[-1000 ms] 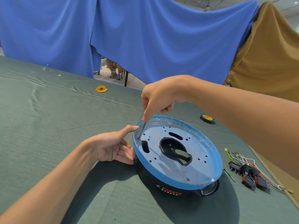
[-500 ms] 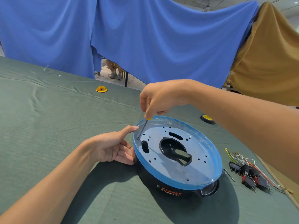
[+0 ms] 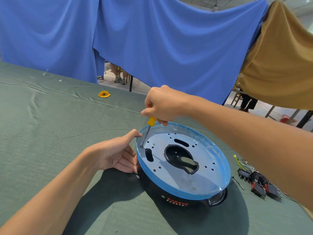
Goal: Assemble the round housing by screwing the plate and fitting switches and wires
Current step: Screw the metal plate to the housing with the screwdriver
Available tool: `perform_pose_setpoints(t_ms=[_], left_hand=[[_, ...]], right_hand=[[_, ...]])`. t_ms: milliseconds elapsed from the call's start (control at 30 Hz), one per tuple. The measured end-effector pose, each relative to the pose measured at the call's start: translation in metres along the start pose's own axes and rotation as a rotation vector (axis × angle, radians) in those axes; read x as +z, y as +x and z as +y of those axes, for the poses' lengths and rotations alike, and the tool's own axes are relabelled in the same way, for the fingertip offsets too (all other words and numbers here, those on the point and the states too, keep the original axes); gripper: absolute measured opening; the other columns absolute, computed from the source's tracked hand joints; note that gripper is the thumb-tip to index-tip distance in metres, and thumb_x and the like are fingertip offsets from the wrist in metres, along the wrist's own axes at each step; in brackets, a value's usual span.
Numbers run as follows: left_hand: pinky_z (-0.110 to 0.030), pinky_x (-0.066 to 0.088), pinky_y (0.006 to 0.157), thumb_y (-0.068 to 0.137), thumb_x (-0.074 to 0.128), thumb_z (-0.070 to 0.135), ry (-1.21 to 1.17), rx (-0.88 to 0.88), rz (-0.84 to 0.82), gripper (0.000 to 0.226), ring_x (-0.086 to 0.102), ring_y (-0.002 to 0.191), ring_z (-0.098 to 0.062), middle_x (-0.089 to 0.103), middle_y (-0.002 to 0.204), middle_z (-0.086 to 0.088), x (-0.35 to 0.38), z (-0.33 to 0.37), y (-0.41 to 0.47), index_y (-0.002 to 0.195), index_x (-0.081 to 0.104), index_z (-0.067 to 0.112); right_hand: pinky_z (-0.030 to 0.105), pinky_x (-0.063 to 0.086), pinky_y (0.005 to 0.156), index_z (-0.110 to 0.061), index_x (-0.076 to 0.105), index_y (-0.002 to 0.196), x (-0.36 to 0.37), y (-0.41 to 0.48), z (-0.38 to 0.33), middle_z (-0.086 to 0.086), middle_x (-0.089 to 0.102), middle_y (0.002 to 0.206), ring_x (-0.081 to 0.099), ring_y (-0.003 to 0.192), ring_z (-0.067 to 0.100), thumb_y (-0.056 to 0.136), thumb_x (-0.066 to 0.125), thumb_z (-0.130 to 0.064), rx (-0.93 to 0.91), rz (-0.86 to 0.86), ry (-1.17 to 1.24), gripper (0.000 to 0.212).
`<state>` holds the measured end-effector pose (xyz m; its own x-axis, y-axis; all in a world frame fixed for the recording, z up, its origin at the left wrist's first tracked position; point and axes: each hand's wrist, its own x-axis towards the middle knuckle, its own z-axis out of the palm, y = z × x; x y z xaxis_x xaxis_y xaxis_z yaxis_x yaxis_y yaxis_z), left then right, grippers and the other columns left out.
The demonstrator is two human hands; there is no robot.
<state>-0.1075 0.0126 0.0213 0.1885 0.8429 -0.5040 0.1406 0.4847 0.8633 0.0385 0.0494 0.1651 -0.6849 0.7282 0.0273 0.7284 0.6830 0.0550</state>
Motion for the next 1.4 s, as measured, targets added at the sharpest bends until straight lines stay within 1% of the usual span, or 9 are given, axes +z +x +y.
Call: perform_pose_setpoints(t_ms=[100, 200, 367, 467, 700, 967, 1100, 1233, 1400], left_hand=[[-0.019, 0.044, 0.049, 0.069, 0.047, 0.071, 0.246, -0.032, 0.068, 0.077, 0.069, 0.064, -0.022, 0.075, 0.083, -0.014, 0.006, 0.010, -0.005, 0.095, 0.070, 0.003], [-0.021, 0.022, 0.043, 0.073, 0.042, 0.069, 0.333, -0.023, 0.159, 0.060, 0.040, 0.045, -0.015, 0.058, 0.059, 0.002, 0.012, 0.016, -0.005, 0.082, 0.062, 0.013], [-0.023, 0.012, 0.044, 0.086, 0.030, 0.072, 0.277, -0.081, 0.107, 0.065, 0.017, 0.049, -0.013, 0.036, 0.061, 0.002, 0.013, 0.013, -0.008, 0.082, 0.054, 0.012], [-0.022, 0.013, 0.042, 0.082, 0.028, 0.082, 0.240, -0.123, 0.041, 0.079, 0.017, 0.049, -0.013, 0.036, 0.063, 0.000, 0.009, 0.007, -0.012, 0.082, 0.058, 0.009], [-0.019, 0.019, 0.039, 0.086, 0.032, 0.082, 0.268, -0.171, 0.003, 0.089, 0.026, 0.045, -0.011, 0.047, 0.068, -0.002, 0.002, 0.014, -0.014, 0.100, 0.069, 0.002], [-0.020, 0.022, 0.039, 0.093, 0.040, 0.070, 0.344, -0.128, 0.108, 0.073, 0.033, 0.044, -0.012, 0.051, 0.058, -0.001, 0.009, 0.020, -0.015, 0.078, 0.073, 0.007], [-0.022, 0.027, 0.042, 0.096, 0.047, 0.058, 0.349, 0.058, 0.262, 0.056, 0.041, 0.045, -0.013, 0.060, 0.067, -0.004, 0.013, 0.012, -0.011, 0.080, 0.070, 0.010], [-0.022, 0.035, 0.045, 0.097, 0.052, 0.044, 0.276, 0.319, 0.423, 0.043, 0.045, 0.049, -0.012, 0.063, 0.071, -0.001, 0.021, -0.006, 0.002, 0.083, 0.074, 0.010], [-0.026, 0.038, 0.053, 0.076, 0.059, 0.063, 0.032, 0.468, 0.546, 0.075, 0.049, 0.050, -0.015, 0.056, 0.065, -0.008, 0.036, -0.026, 0.012, 0.092, 0.060, -0.011]], right_hand=[[0.014, 0.044, 0.042, -0.006, 0.064, 0.072, 0.000, -0.004, 0.003, 0.003, 0.068, 0.054, 0.059, 0.045, 0.007, 0.098, 0.052, -0.030, 0.000, 0.005, 0.022, 0.038], [0.013, 0.045, 0.044, -0.008, 0.063, 0.072, -0.002, -0.008, 0.004, 0.003, 0.069, 0.056, 0.061, 0.045, 0.007, 0.099, 0.053, -0.028, -0.013, 0.011, 0.037, 0.036], [0.016, 0.047, 0.048, -0.008, 0.065, 0.076, 0.000, -0.015, 0.001, 0.004, 0.069, 0.058, 0.065, 0.053, 0.015, 0.097, 0.053, -0.029, -0.036, -0.009, 0.040, 0.032], [0.010, 0.039, 0.039, -0.007, 0.068, 0.079, 0.001, -0.018, -0.003, 0.002, 0.068, 0.056, 0.063, 0.053, 0.017, 0.096, 0.053, -0.028, -0.071, -0.033, 0.021, 0.031], [0.017, 0.044, 0.046, -0.014, 0.063, 0.075, 0.002, -0.020, -0.004, 0.001, 0.068, 0.056, 0.065, 0.050, 0.011, 0.097, 0.055, -0.031, -0.127, -0.012, 0.004, 0.029], [0.017, 0.045, 0.048, -0.010, 0.067, 0.083, 0.005, -0.025, -0.002, 0.001, 0.070, 0.063, 0.069, 0.060, 0.015, 0.095, 0.057, -0.038, -0.091, -0.111, 0.019, 0.032], [0.009, 0.033, 0.033, -0.009, 0.065, 0.105, -0.005, -0.028, -0.004, 0.002, 0.067, 0.078, 0.058, 0.055, 0.009, 0.092, 0.057, -0.028, -0.058, -0.202, 0.045, 0.024], [0.008, 0.037, 0.037, -0.013, 0.068, 0.097, -0.008, -0.029, -0.007, 0.001, 0.071, 0.077, 0.060, 0.056, 0.006, 0.091, 0.060, -0.018, -0.107, -0.154, 0.058, 0.011], [0.011, 0.038, 0.037, -0.007, 0.071, 0.071, -0.003, -0.029, -0.016, -0.002, 0.065, 0.049, 0.055, 0.042, 0.006, 0.091, 0.057, -0.020, -0.145, -0.054, -0.051, 0.028]])
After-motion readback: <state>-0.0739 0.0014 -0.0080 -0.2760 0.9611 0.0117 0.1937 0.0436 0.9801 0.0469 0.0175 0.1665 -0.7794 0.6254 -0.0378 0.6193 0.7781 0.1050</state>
